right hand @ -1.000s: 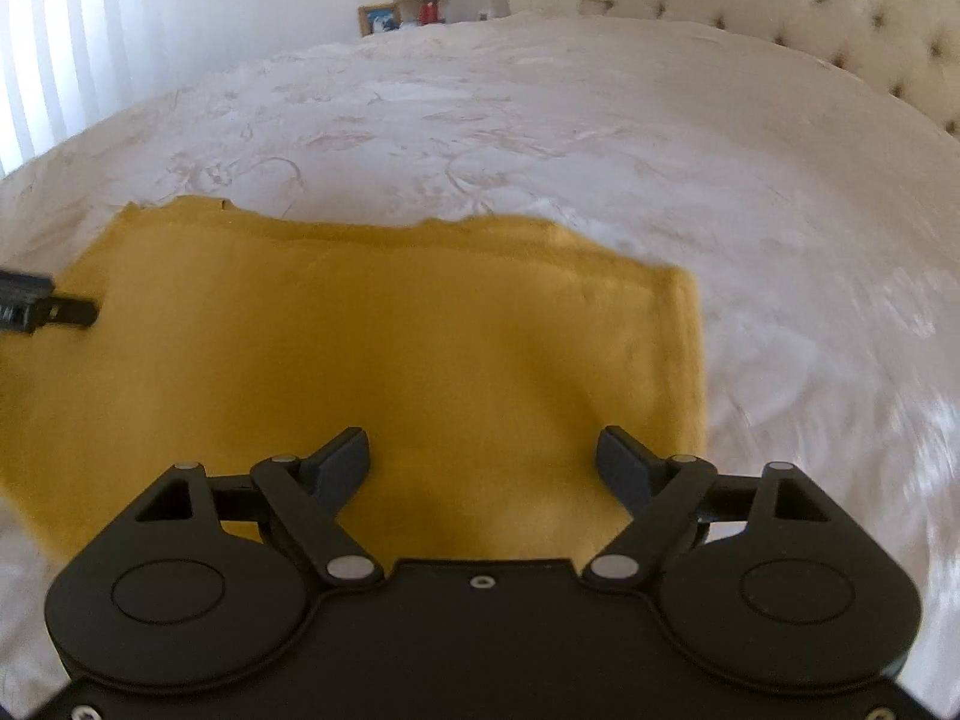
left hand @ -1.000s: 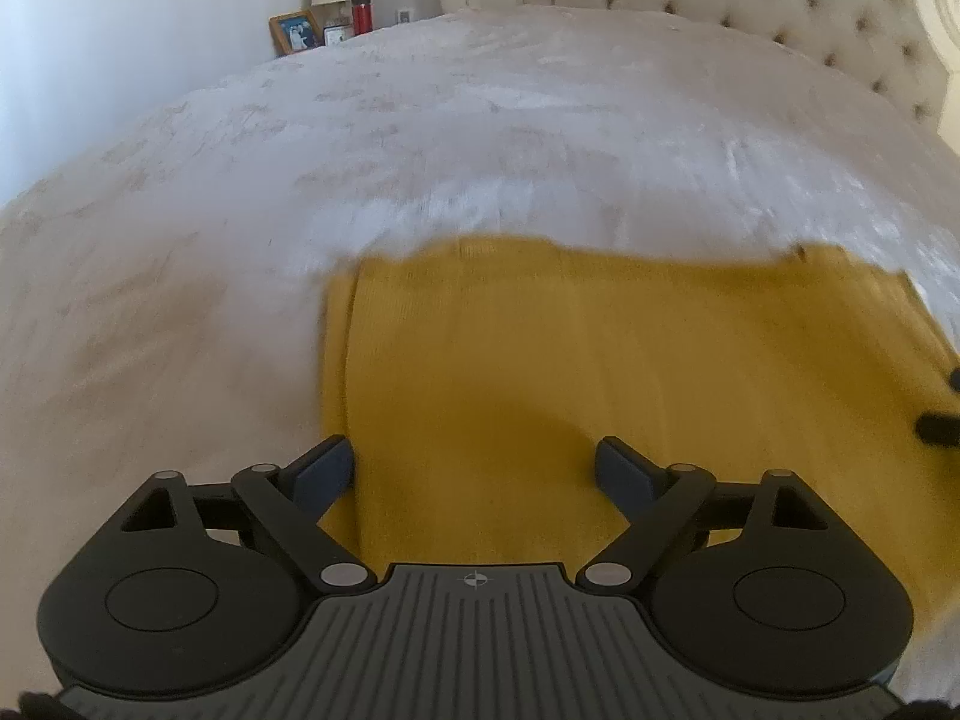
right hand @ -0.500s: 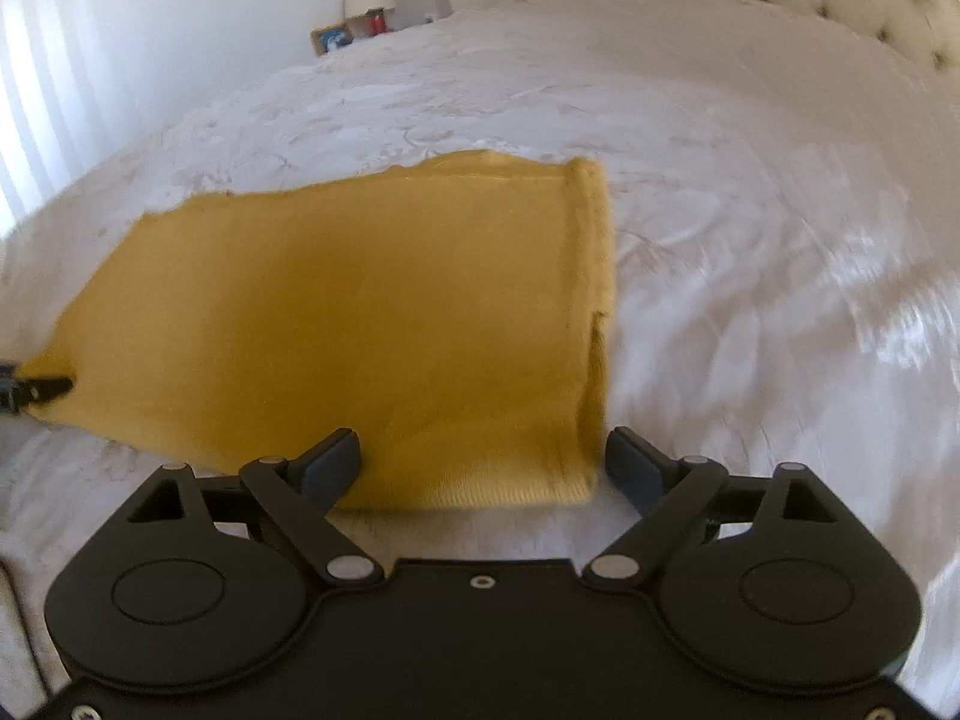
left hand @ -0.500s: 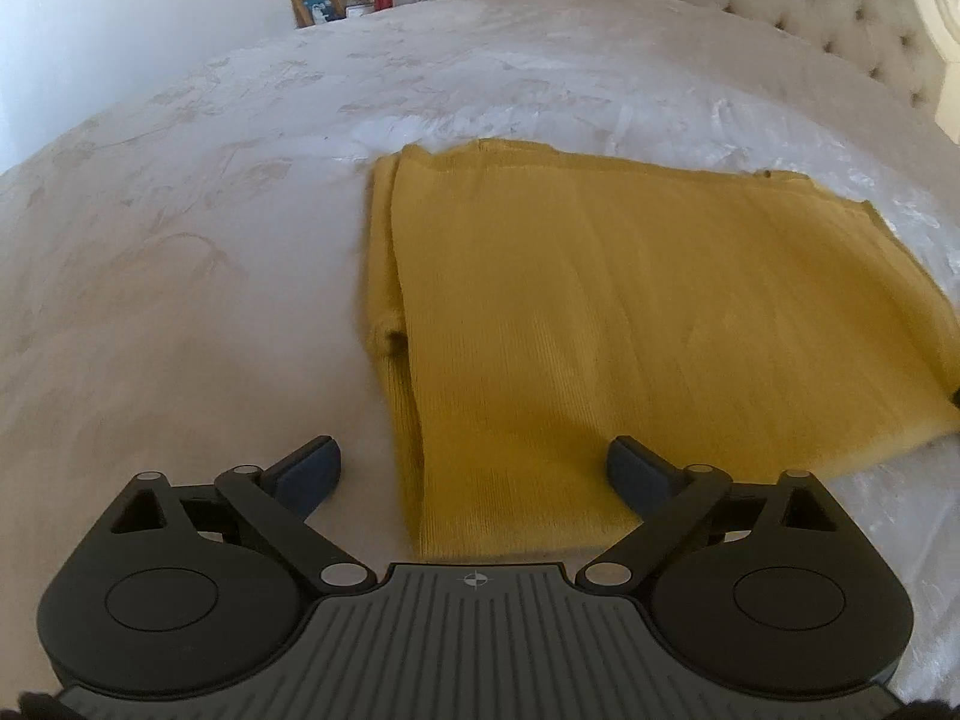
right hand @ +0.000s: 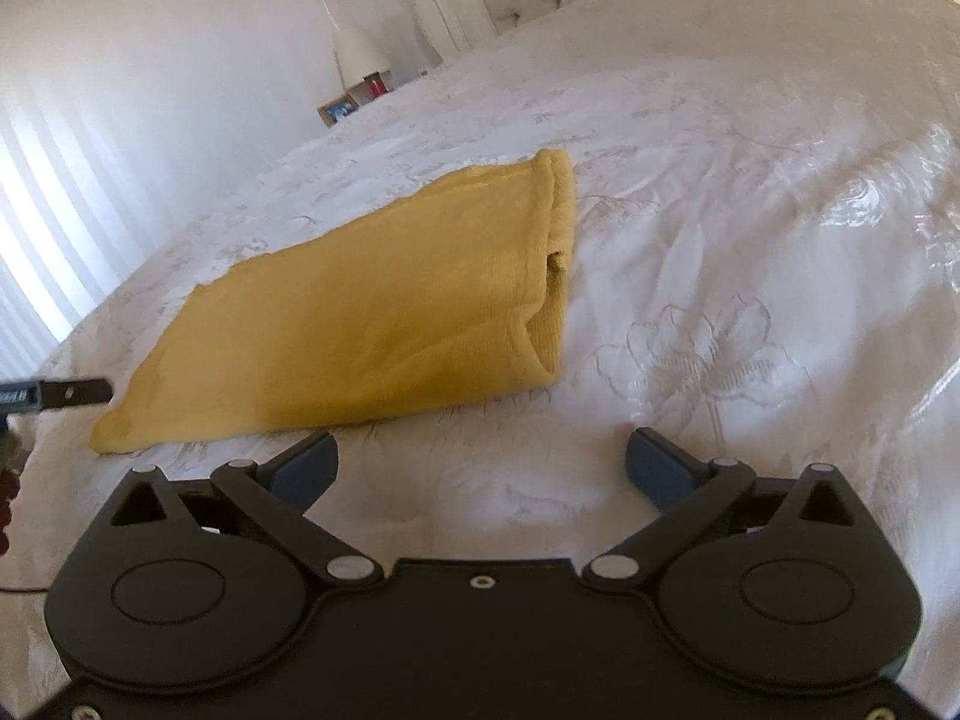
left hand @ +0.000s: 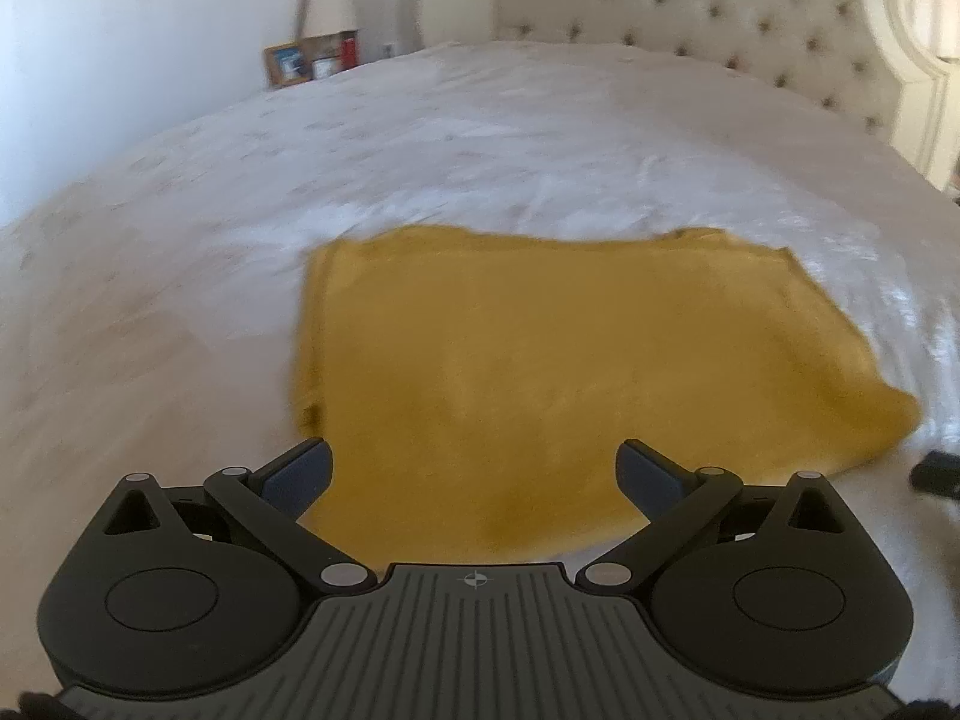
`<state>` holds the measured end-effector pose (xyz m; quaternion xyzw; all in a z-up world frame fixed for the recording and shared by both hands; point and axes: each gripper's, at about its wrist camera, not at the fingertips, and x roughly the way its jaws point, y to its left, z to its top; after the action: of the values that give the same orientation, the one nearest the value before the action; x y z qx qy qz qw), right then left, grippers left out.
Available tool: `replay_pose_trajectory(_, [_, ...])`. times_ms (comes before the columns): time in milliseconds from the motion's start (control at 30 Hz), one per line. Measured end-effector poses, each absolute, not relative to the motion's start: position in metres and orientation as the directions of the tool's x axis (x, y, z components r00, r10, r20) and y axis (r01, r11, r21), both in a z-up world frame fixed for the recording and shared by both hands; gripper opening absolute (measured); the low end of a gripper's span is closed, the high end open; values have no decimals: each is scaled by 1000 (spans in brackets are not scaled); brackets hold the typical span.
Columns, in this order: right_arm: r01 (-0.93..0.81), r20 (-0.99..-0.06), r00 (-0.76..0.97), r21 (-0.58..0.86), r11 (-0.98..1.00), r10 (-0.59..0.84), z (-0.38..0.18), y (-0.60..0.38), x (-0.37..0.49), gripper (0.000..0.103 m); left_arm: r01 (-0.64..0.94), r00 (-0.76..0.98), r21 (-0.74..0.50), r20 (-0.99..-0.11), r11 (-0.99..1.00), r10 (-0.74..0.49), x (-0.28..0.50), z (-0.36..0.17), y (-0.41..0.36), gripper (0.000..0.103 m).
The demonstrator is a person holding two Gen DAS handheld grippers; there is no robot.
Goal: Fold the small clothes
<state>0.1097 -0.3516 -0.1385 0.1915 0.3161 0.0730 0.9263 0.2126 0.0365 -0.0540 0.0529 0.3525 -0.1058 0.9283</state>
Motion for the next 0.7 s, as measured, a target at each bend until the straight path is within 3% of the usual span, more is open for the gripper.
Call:
replay_pose_trajectory(233, [-38, -552, 787, 401, 915, 275, -142, -354, 107, 103, 301, 715, 59, -674, 952, -184, 237, -63, -12, 103])
replay_pose_trajectory(700, [-45, -593, 768, 327, 944, 242, -141, -343, 108, 103, 279, 690, 61, -706, 958, -156, 302, -68, -70, 103])
